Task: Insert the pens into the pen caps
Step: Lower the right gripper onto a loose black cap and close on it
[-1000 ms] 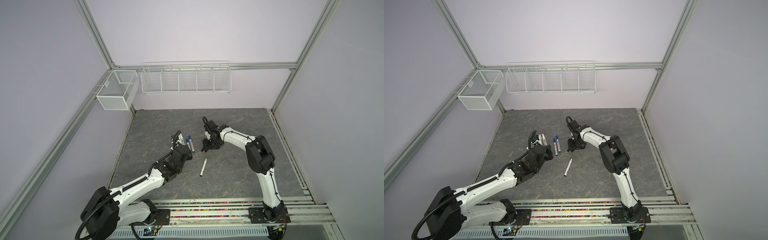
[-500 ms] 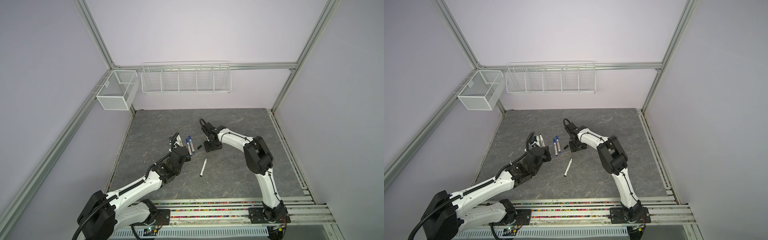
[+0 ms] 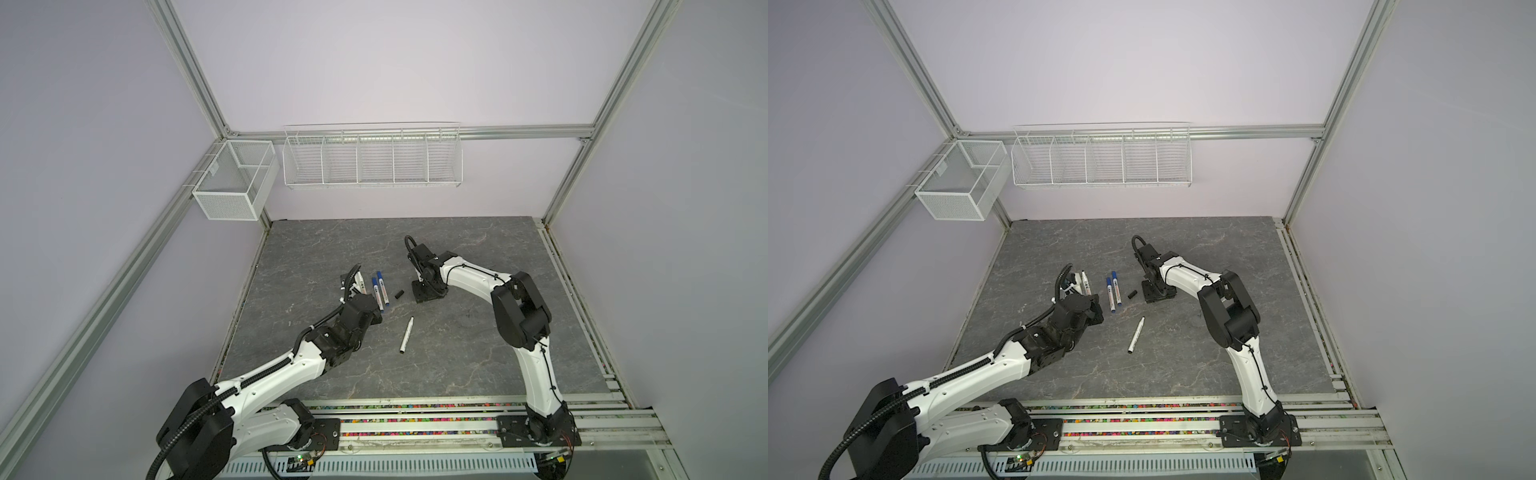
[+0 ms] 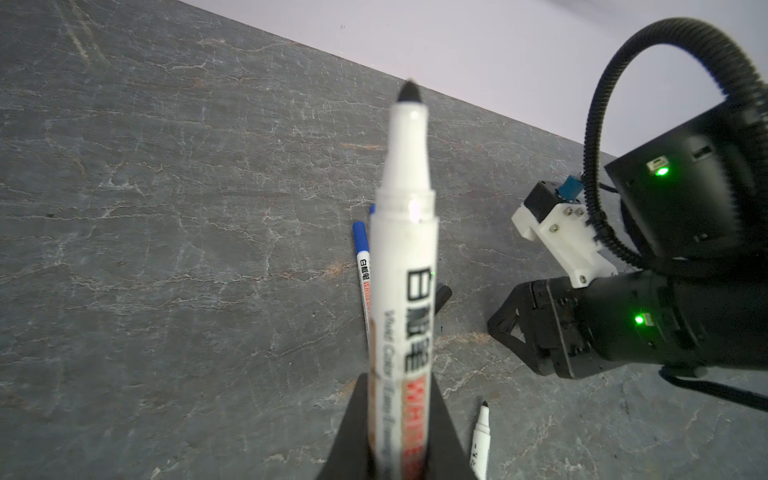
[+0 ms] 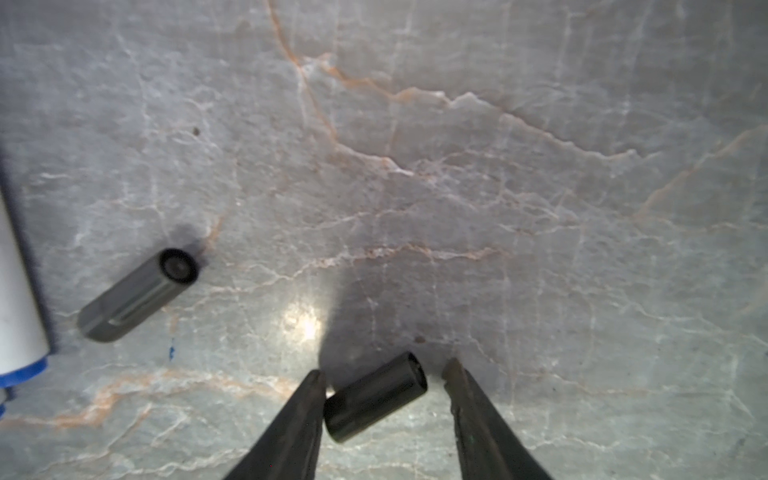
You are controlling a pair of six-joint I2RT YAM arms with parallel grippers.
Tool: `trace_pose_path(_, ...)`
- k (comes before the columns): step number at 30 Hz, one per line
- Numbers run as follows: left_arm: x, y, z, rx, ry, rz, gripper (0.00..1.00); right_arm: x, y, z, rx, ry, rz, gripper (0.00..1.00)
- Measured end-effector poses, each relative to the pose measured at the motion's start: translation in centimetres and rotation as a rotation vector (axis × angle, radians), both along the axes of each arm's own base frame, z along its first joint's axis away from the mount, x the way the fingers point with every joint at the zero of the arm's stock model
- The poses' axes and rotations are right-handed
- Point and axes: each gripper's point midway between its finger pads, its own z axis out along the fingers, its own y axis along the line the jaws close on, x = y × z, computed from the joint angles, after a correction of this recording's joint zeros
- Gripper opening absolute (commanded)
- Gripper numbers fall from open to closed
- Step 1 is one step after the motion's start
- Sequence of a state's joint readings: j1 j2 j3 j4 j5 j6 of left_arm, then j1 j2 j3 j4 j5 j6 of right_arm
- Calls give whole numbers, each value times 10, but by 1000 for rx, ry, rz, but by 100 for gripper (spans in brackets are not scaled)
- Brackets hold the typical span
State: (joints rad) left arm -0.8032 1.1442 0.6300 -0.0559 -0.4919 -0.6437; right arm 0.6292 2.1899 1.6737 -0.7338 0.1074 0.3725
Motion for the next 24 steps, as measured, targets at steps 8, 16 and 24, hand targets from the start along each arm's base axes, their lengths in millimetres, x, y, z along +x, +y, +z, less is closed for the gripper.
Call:
trace_pose_path(8,-1,-2,-7,12,21,-12,0,-1,-33,-1,-10,9,-75,55)
trace_pose_path(16,2,-8,-11,17,38,-25,0,-1,-43,-1,-23,10,-93,46)
trace_pose_path(24,1,-14,-9,10,40,-53,0,0,-44,-1,-35,22,-90,36)
